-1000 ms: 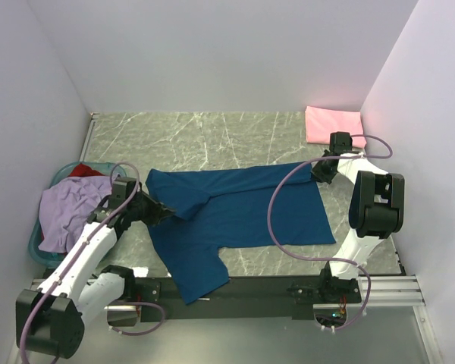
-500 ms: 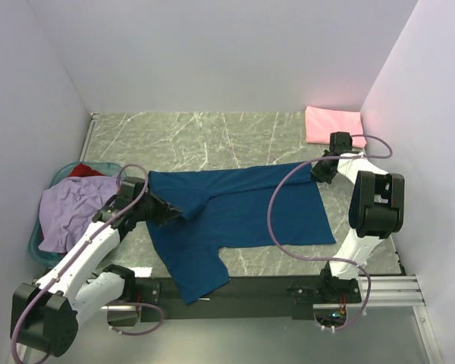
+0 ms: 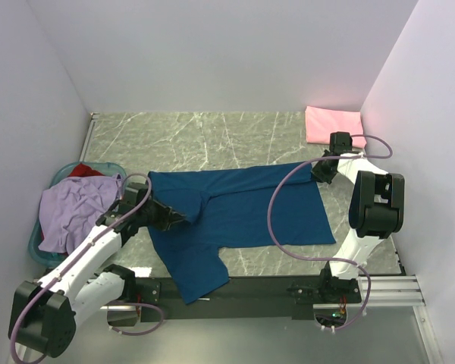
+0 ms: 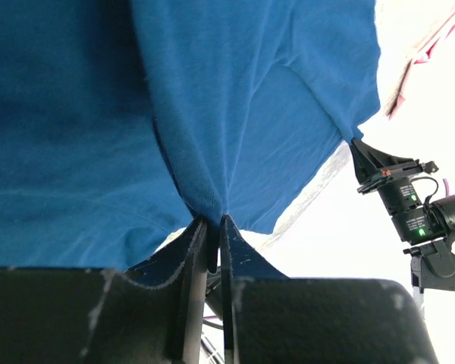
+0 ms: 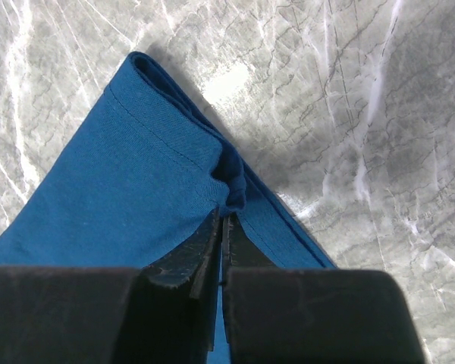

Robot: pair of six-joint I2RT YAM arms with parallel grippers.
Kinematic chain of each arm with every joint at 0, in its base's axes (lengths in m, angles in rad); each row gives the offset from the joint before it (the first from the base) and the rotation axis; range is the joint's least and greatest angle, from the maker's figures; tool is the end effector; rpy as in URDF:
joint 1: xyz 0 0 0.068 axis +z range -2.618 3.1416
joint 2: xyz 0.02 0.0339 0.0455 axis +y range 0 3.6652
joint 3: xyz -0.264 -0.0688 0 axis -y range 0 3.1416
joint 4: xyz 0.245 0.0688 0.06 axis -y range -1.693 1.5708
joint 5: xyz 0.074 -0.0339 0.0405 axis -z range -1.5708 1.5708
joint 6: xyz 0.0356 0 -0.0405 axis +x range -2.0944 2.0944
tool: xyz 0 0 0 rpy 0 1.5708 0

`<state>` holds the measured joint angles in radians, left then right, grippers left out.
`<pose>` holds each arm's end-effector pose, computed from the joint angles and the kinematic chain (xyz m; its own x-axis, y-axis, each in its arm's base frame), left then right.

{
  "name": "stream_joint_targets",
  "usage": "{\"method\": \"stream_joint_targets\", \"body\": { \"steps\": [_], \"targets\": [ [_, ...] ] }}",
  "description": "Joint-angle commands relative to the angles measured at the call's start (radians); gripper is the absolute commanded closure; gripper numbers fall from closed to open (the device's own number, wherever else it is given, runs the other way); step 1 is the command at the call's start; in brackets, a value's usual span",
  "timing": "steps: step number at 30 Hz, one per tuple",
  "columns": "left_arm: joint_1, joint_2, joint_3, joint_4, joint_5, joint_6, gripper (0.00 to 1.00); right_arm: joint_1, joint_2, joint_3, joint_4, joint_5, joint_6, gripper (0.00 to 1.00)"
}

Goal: Fold and stack the t-shirts
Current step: Fold the tshirt

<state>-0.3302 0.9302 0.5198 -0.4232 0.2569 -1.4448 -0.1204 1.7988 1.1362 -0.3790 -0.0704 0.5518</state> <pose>0.1708 -0.0681 0.2021 -0.5594 -0.8226 0.1022 -0.6351 0.3462 -0.6905 0.3627 -0.0414 0.1727 -0.6855 0.6097 -0.3981 0.5212 0.7926 0.3164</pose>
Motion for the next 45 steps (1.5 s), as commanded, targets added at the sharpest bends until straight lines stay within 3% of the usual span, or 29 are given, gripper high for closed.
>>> {"method": "stream_joint_targets", "body": {
  "steps": [1,6,10,14,19,25,29,33,39,40,45],
  "targets": [
    [-0.006,-0.028,-0.024,0.023,0.016,-0.063,0.82,0.002,-0.009,0.004,0.008,0.034,-0.010,0.92],
    [-0.006,-0.073,-0.076,-0.002,0.025,-0.103,0.75,0.005,-0.041,-0.001,-0.004,0.037,-0.015,0.70],
    [-0.006,-0.137,-0.072,-0.061,0.016,-0.095,0.58,0.039,-0.102,-0.004,-0.023,0.029,-0.026,0.60],
    [-0.006,-0.198,-0.008,-0.169,-0.051,-0.062,0.29,0.094,-0.185,-0.029,-0.028,0.020,-0.032,0.52],
    [-0.004,-0.208,0.127,-0.317,-0.231,0.093,0.16,0.218,-0.297,-0.084,0.014,-0.020,-0.024,0.46],
    [-0.003,-0.044,0.267,-0.296,-0.368,0.368,0.18,0.329,-0.337,-0.150,0.135,-0.127,0.013,0.45],
    [0.054,0.110,0.342,-0.206,-0.427,0.509,0.18,0.262,-0.287,-0.124,0.144,-0.095,-0.035,0.44],
    [0.202,0.280,0.413,-0.082,-0.354,0.610,0.20,0.125,-0.219,-0.078,0.169,-0.169,-0.070,0.48],
    [0.229,0.641,0.603,-0.008,-0.278,0.669,0.38,0.033,-0.084,0.008,0.225,-0.256,-0.030,0.56],
    [0.229,0.680,0.658,-0.011,-0.274,0.673,0.45,0.018,-0.063,0.020,0.232,-0.276,-0.020,0.58],
    [0.232,0.869,0.789,-0.034,-0.303,0.675,0.57,-0.008,0.089,0.120,0.256,-0.330,0.036,0.64]
  ]
}}
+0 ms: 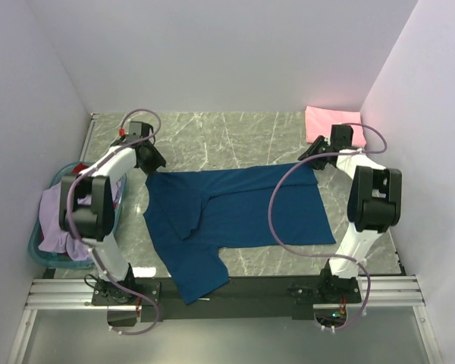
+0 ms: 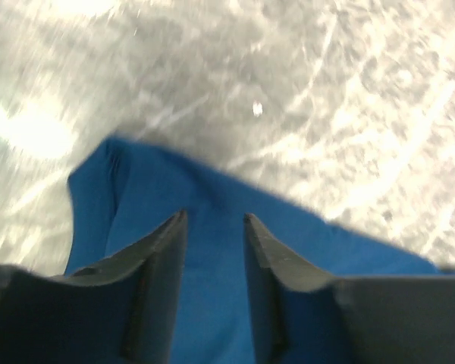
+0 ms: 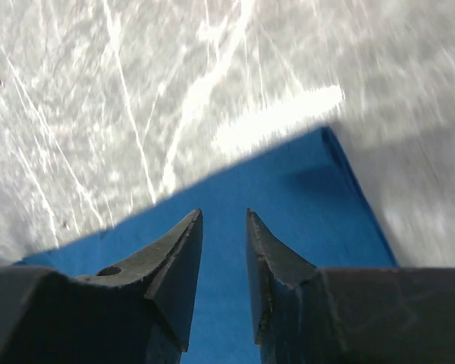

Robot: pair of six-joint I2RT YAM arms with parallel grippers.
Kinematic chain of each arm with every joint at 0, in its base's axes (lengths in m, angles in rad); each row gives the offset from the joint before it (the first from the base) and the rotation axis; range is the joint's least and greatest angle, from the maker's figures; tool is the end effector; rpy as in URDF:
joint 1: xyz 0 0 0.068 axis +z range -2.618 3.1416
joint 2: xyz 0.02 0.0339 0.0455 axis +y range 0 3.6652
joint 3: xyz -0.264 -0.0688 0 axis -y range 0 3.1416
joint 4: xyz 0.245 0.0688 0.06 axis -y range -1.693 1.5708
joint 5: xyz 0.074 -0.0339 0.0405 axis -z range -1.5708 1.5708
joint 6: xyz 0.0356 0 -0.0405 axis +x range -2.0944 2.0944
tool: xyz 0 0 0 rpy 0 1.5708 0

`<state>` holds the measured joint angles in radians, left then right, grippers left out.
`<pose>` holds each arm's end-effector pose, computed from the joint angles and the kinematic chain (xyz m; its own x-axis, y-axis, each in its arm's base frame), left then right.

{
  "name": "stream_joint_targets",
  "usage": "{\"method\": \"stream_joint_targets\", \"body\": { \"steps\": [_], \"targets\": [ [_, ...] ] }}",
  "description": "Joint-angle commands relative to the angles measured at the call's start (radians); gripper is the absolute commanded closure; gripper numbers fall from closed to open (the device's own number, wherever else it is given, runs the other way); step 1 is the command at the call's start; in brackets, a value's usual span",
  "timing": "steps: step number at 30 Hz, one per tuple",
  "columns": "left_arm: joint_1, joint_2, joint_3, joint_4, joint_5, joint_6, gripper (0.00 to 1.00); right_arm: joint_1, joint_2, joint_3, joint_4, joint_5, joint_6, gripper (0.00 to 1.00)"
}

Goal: Fold and stack the t-shirts
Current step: Fold the tshirt

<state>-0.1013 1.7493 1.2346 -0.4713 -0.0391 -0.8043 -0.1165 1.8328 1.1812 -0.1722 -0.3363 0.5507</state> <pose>0.3684 -0.0360 0.2136 -0.6327 -0.6592 -0.4064 -0.5424 0.7518 -0.3750 0.3914 -0.0340 0.1887 -0.6801 0.5769 -0.4523 0.2851 0.7765 0.5619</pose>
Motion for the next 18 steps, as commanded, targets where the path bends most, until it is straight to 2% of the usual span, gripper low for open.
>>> {"method": "stream_joint_targets", "body": {
  "steps": [1,8,14,18],
  "targets": [
    [0.005,0.068,0.094,0.011,-0.016,0.033,0.60,-0.014,0.077,0.092,0.045,-0.066,0.040,0.64],
    [0.057,0.194,0.088,0.023,-0.021,-0.001,0.66,-0.043,0.204,0.138,0.027,-0.038,0.101,0.66],
    [0.090,0.263,0.080,0.031,-0.021,-0.019,0.69,-0.066,0.235,0.138,-0.010,0.034,0.118,0.66],
    [0.098,0.273,0.077,0.034,-0.035,-0.018,0.69,-0.104,0.241,0.121,-0.006,0.025,0.141,0.66]
  ]
}}
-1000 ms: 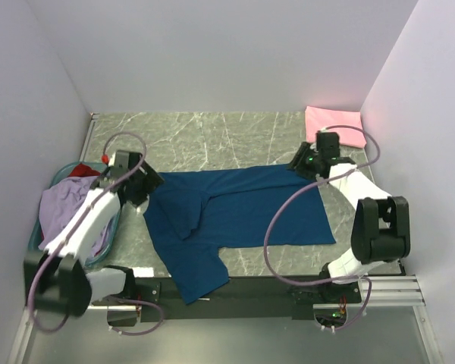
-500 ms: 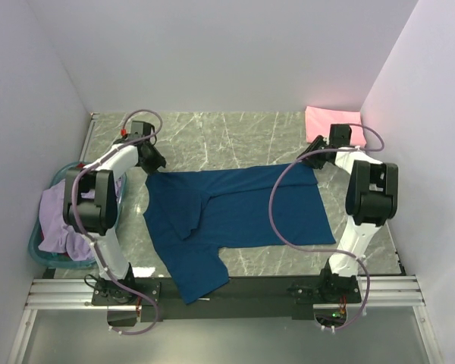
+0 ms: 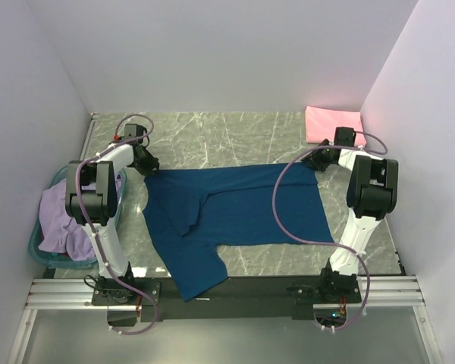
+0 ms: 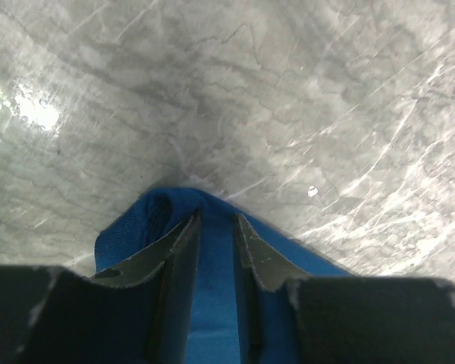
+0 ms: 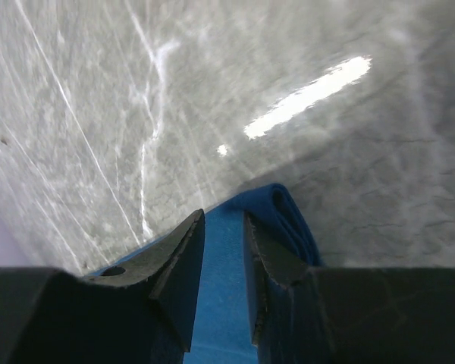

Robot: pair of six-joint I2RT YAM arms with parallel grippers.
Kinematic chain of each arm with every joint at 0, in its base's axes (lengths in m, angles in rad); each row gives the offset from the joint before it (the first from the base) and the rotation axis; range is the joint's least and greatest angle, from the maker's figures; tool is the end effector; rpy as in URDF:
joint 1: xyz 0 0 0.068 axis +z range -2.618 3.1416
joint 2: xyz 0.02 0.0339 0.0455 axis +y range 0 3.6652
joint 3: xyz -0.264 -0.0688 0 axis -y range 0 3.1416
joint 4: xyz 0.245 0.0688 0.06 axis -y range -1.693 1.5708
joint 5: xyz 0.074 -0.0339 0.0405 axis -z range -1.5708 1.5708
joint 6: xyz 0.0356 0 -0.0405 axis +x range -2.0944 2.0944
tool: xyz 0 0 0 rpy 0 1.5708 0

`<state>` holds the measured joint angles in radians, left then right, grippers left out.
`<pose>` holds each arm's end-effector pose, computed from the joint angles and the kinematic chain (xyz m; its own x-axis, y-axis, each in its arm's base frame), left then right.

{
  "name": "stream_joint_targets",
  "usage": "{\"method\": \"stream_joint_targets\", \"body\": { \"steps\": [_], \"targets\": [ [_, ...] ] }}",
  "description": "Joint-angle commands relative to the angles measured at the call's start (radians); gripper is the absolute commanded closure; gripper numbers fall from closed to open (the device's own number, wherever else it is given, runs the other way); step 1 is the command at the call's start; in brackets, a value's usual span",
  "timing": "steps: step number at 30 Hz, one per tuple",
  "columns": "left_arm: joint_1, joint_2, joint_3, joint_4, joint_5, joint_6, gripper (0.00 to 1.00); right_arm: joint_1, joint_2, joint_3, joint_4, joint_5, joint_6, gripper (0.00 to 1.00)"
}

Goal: Fold and stack the t-shirts
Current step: Fold the tshirt

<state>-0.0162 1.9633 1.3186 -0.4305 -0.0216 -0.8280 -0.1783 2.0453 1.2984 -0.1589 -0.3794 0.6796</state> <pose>0.4049 -0.0058 0.1617 -0.5993 -0.7268 -0.3356 -0.6439 0.6867 -0.3374 0.4228 -0.0628 0.1417 -0.6402 0.7086 -0.2968 0.4399 0.6549 0.6145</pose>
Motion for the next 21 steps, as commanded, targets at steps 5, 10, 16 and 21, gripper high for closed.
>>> {"method": "stream_joint_targets", "body": {
  "steps": [5,10,16,21],
  "targets": [
    [0.036,0.052,0.021,-0.016,-0.032,0.026,0.61,-0.052,0.015,0.021,-0.025,0.059,-0.021,0.65],
    [0.033,-0.024,0.036,-0.024,-0.023,0.033,0.36,-0.040,-0.089,0.009,-0.036,0.039,-0.054,0.59],
    [-0.007,-0.135,0.111,-0.103,-0.060,0.067,0.18,0.009,-0.238,0.004,-0.122,0.102,-0.107,0.52],
    [-0.106,-0.299,0.084,-0.145,-0.158,0.105,0.07,0.134,-0.436,-0.086,-0.168,0.149,-0.136,0.49]
  ]
}}
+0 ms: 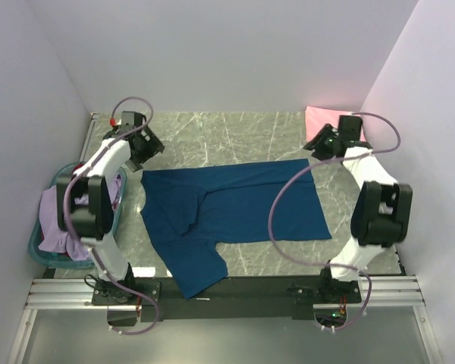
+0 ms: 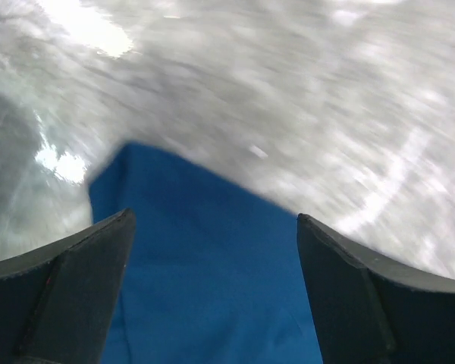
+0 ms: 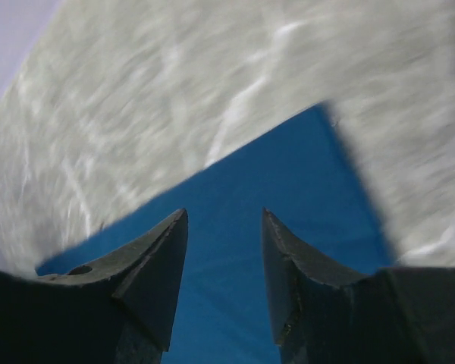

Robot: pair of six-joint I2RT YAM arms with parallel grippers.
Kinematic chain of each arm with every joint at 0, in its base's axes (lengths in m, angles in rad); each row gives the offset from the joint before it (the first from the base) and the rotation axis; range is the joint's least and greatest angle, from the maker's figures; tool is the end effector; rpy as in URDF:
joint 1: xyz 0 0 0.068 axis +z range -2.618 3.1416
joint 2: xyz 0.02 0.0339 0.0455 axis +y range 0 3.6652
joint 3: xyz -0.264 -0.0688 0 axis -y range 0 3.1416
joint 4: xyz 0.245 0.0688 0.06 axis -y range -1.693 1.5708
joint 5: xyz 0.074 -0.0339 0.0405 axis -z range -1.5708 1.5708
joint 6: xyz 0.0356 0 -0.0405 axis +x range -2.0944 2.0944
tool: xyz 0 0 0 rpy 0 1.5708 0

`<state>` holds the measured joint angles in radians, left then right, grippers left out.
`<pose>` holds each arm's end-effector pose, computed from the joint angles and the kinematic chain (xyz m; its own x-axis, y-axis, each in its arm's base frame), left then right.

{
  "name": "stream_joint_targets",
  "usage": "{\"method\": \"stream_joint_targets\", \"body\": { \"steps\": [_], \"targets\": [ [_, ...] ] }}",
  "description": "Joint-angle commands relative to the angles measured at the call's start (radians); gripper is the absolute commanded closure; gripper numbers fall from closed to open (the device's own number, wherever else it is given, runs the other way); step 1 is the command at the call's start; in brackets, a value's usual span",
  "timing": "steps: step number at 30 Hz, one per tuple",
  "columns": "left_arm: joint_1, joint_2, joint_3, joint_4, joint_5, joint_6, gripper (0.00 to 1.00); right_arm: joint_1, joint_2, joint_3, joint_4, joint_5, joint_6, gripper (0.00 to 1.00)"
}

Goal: Fold and stack the t-shirts
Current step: Fold the tshirt

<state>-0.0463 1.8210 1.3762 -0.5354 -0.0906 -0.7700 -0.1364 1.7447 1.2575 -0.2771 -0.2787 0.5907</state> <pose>0.3930 -0.0150 0.2271 -0.5927 -0.6666 -0.4521 -0.5806 0.7426 -0.3337 0.3861 -0.0431 0.2369 -0.6062 0.6237 -0.4935 0.3270 0.7611 0.5602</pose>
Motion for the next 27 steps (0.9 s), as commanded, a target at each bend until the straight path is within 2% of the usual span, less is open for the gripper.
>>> {"method": "stream_joint_targets", "body": {
  "steps": [1,4,5,9,13,14,17,20,23,24,27],
  "targets": [
    [-0.102,-0.182,0.014,-0.047,-0.115,0.057,0.06,0.159,-0.163,-0.064,-0.057,0.067,-0.060,0.49],
    [-0.248,-0.281,-0.061,-0.086,-0.259,0.110,0.05,0.245,-0.272,-0.148,-0.068,0.107,-0.071,0.47],
    [-0.333,-0.302,-0.081,-0.113,-0.300,0.127,0.05,0.291,-0.327,-0.193,-0.068,0.122,-0.071,0.45],
    [-0.532,-0.387,-0.205,-0.184,-0.458,0.130,0.06,0.351,-0.465,-0.305,-0.068,0.127,-0.072,0.39],
    [-0.734,-0.394,-0.253,-0.254,-0.581,0.085,0.12,0.366,-0.609,-0.386,-0.091,0.141,-0.110,0.36],
    [-0.810,-0.372,-0.253,-0.267,-0.610,0.075,0.13,0.366,-0.626,-0.412,-0.102,0.144,-0.117,0.35],
    [-0.944,-0.304,-0.233,-0.319,-0.734,0.051,0.16,0.366,-0.688,-0.467,-0.102,0.135,-0.131,0.34],
    [-1.039,-0.110,-0.186,-0.409,-0.861,0.026,0.16,0.366,-0.734,-0.512,-0.087,0.116,-0.120,0.33],
    [-1.073,0.024,-0.118,-0.533,-0.969,-0.049,0.16,0.366,-0.764,-0.535,-0.071,0.122,-0.114,0.33],
    [-1.076,0.094,-0.091,-0.561,-0.985,-0.069,0.17,0.366,-0.769,-0.537,-0.071,0.127,-0.112,0.32],
    [-1.077,0.162,-0.071,-0.580,-0.988,-0.092,0.17,0.365,-0.774,-0.537,-0.079,0.130,-0.120,0.32]
  ]
}}
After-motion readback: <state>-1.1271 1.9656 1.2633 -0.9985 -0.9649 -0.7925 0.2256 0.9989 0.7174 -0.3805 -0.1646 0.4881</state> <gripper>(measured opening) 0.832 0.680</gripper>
